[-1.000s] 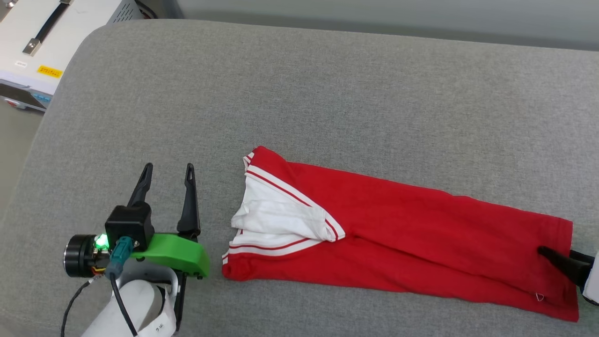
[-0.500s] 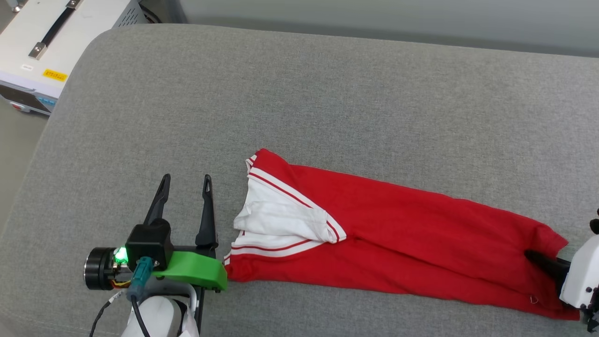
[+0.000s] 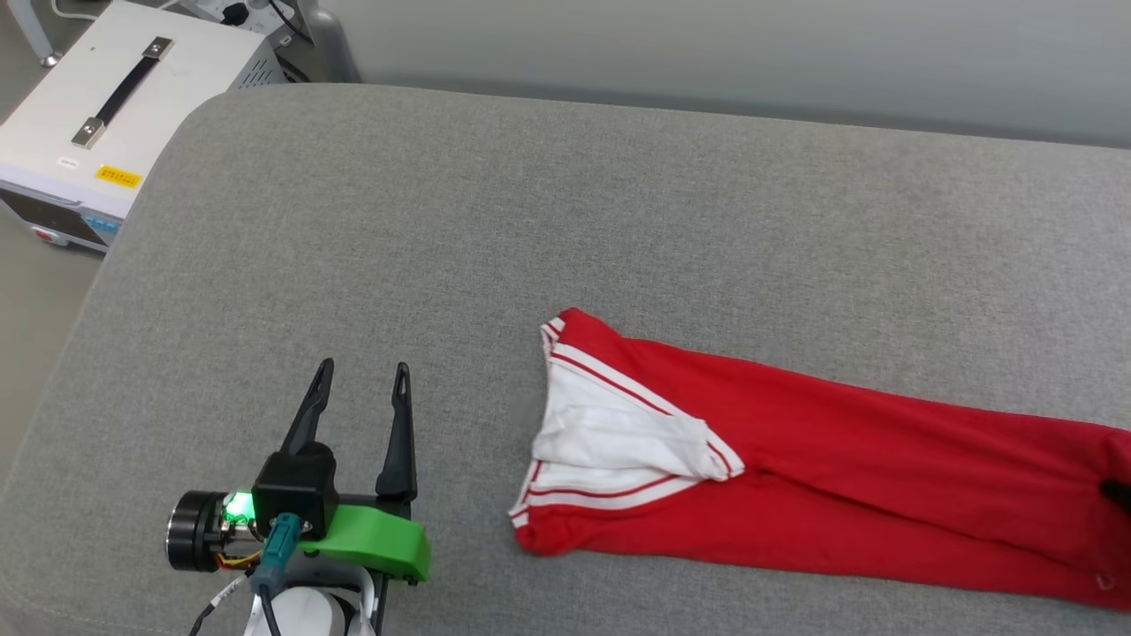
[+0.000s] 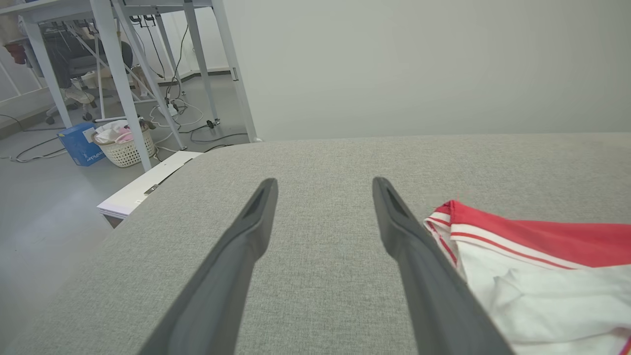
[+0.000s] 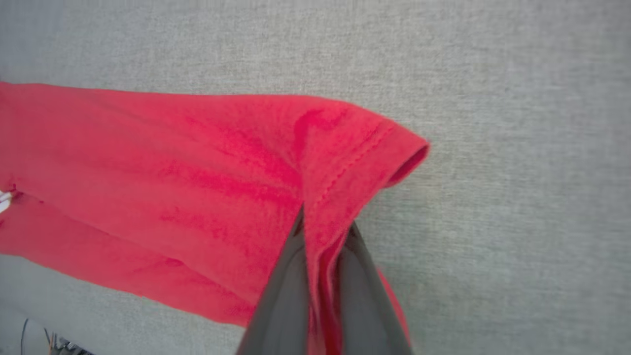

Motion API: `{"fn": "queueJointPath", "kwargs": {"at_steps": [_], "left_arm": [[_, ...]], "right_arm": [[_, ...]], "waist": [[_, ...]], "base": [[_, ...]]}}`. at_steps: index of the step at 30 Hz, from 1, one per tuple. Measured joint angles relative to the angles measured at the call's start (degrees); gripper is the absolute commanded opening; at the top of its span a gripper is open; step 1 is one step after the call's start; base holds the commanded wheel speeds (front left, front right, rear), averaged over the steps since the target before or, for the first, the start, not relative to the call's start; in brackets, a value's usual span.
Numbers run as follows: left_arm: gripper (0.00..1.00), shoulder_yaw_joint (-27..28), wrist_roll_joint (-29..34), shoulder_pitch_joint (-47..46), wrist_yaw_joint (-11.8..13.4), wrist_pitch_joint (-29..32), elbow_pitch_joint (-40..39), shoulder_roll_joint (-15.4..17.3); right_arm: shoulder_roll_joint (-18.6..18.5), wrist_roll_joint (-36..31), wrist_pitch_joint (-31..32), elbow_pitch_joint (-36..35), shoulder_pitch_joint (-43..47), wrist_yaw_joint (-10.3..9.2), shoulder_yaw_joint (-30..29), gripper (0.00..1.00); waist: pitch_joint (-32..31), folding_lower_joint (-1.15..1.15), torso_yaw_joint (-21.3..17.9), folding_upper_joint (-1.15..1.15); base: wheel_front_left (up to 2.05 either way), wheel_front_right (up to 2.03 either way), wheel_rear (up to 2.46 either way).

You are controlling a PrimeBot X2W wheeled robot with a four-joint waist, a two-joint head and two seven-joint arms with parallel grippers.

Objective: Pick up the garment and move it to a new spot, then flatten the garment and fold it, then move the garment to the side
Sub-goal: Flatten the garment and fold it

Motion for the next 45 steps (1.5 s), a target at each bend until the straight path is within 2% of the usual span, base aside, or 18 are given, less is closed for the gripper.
{"fn": "queueJointPath", "kwargs": {"at_steps": [5, 10, 18, 22, 27, 33, 45], "left_arm": [[1.00, 0.7, 1.5, 0.8, -1.3, 0.0, 0.2, -0.5], [1.00, 1.6, 2.2, 1.3, -2.5, 0.0, 0.5, -0.9], [1.00, 2.3, 3.0, 1.9, -3.6, 0.0, 0.9, -2.2], [1.00, 2.3, 3.3, 1.8, -4.2, 0.0, 0.9, -2.5], [1.00, 2.4, 3.7, 1.8, -4.8, 0.0, 1.0, -3.3], [1.00, 2.3, 3.8, 0.9, -5.2, 0.0, 1.2, -4.1], [1.00, 2.2, 4.3, -1.2, -5.6, 0.0, 1.8, -5.3]], "right_arm": [[-3.5, 0.0, 0.8, 0.6, 1.3, -0.01, -2.2, 0.00], [-3.5, 1.0, 3.6, -2.9, 2.5, -0.01, -3.4, 0.00], [0.8, 0.5, 8.3, -14.3, 2.1, -0.01, -2.6, 0.00], [3.4, -0.8, 11.5, -18.3, -0.9, -0.01, -1.0, 0.00], [7.0, -4.1, 15.7, -20.6, -7.1, -0.01, 4.1, 0.00], [11.3, -6.7, 18.1, -19.6, -15.6, -0.01, 11.8, 0.00], [18.4, -9.0, 13.3, -7.8, -26.8, -0.01, 26.0, 0.00]], "waist": [[-1.2, 0.00, -0.2, 0.00], [-2.0, 0.00, -0.4, 0.00], [-2.5, 0.00, -0.5, 0.00], [-2.0, 0.00, -0.2, 0.00], [-0.7, 0.00, 0.4, 0.00], [1.2, 0.00, 1.4, 0.00], [4.3, 0.01, 3.6, 0.00]], "base": [[0.00, 0.00, 0.00], [0.00, 0.00, 0.00], [0.00, 0.00, 0.00], [0.00, 0.00, 0.00], [0.00, 0.00, 0.00], [0.00, 0.00, 0.00], [0.00, 0.00, 0.00]]}}
